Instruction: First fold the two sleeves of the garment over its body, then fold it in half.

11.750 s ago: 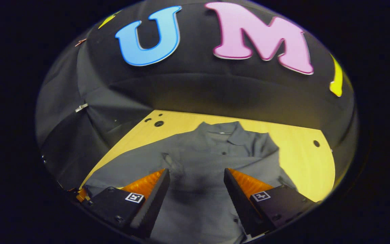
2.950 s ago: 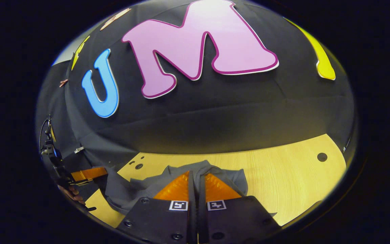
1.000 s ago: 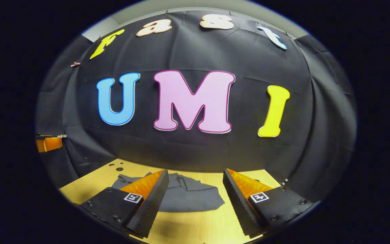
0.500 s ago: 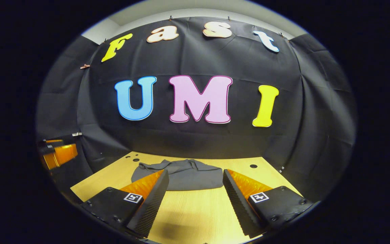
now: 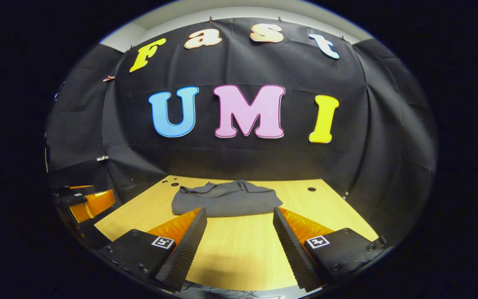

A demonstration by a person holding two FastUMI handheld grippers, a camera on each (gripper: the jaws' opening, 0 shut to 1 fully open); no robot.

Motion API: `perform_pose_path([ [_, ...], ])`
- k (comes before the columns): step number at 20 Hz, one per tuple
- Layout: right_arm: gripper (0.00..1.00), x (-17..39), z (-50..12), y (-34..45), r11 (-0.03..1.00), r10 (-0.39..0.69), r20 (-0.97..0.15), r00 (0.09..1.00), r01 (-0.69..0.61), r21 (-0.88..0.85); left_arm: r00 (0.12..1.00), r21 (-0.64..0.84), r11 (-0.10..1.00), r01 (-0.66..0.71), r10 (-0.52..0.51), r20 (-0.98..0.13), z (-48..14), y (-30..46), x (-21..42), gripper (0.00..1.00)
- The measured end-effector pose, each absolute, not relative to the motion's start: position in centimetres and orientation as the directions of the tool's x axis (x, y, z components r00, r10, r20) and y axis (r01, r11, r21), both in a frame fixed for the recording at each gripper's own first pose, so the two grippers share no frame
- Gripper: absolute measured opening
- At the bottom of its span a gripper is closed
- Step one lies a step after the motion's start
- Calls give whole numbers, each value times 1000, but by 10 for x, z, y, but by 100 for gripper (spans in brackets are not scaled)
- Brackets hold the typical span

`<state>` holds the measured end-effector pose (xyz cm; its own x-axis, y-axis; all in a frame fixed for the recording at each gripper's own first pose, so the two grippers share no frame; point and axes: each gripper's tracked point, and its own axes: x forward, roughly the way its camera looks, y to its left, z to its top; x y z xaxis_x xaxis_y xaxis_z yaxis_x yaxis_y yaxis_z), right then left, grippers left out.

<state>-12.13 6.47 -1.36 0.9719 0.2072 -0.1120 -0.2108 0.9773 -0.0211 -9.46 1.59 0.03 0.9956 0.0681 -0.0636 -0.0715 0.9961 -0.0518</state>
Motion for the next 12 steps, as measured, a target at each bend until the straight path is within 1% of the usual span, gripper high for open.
perform_pose_path([
  [2, 99, -122, -21, 63, 977, 206, -137, 969, -211, -20, 997, -60, 997, -55, 51, -65, -1, 10, -93, 96],
  [6, 99, -118, -20, 61, 979, 202, -132, 970, -205, -9, 995, -43, 999, -33, 29, -95, -11, 3, -91, 96],
  [8, 99, -116, -28, 59, 980, 194, -155, 969, -198, -10, 995, -54, 999, -6, 0, -104, -13, -6, -88, 96],
  [9, 99, -115, -32, 59, 979, 199, -167, 966, -202, 0, 994, -52, 999, -4, -1, -108, -14, -6, -86, 92],
  [10, 99, -115, -32, 62, 978, 206, -171, 964, -207, 13, 994, -49, 999, -3, -3, -110, -14, -6, -84, 96],
  [12, 99, -110, -32, 61, 978, 207, -174, 963, -207, 19, 993, -47, 999, -5, 0, -115, -17, -6, -80, 96],
])
